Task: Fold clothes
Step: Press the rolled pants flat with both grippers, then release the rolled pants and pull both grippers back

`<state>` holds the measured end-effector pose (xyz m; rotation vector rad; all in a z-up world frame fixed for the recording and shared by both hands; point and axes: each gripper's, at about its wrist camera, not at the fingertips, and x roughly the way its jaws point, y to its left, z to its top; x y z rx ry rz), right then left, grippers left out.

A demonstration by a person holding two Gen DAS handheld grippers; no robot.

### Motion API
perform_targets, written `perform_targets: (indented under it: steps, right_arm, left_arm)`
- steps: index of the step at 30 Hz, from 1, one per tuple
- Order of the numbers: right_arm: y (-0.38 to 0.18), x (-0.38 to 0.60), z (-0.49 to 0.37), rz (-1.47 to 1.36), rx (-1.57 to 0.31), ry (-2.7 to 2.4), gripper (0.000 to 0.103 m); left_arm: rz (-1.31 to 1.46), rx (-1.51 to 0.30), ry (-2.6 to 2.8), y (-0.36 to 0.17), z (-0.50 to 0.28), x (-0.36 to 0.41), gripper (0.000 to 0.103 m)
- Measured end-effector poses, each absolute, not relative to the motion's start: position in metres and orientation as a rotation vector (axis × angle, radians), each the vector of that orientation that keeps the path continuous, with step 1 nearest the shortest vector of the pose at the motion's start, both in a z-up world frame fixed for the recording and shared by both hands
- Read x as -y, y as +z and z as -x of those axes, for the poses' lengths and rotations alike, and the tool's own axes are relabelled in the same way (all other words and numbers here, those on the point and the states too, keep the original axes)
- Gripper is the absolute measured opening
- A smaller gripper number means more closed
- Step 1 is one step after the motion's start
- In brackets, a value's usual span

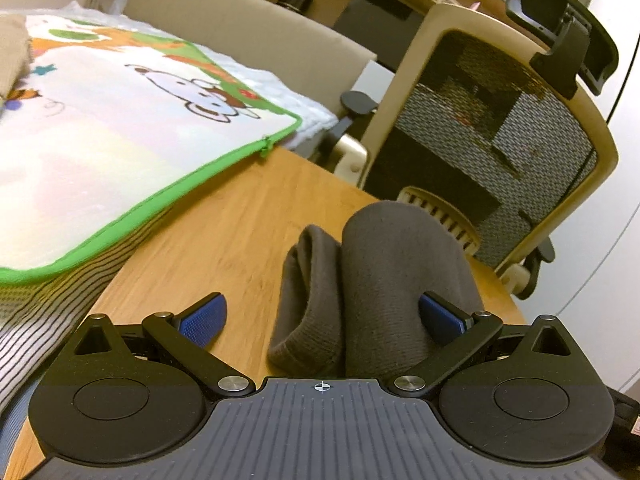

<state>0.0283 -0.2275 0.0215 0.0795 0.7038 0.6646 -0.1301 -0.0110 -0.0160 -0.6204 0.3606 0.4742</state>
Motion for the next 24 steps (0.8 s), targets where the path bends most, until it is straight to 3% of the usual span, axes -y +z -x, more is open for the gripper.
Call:
perform_targets:
  steps: [8,24]
  right_arm:
    - [0.018,0.21,-0.008,0.139,-0.719,0.577,0.103]
    - [0.017,0.217,-0.01,0.087,-0.713,0.695,0.103]
  left_arm:
    - [0.58,-0.397,0.51,-0.013,0.142,0.033,0.103]
    - [0.42,-0.465,0.492,0.006,0.069,-0.012,0.103]
